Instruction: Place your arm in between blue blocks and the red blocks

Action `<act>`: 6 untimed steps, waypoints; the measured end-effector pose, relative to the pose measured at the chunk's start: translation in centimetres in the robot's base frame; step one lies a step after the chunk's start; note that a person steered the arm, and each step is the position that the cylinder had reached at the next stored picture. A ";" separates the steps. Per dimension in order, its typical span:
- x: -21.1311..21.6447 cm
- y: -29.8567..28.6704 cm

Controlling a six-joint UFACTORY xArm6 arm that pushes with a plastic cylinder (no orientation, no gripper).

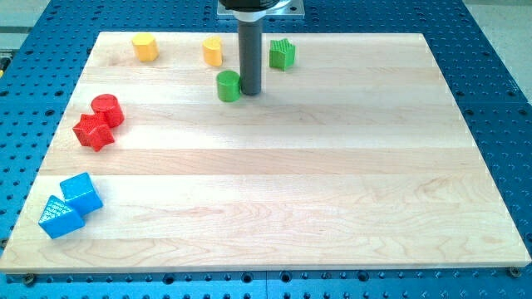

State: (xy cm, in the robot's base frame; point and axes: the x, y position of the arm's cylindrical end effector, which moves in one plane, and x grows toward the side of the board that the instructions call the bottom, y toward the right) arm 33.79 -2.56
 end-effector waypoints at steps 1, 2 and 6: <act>1.4 0.6; 4.7 2.1; 15.7 -18.3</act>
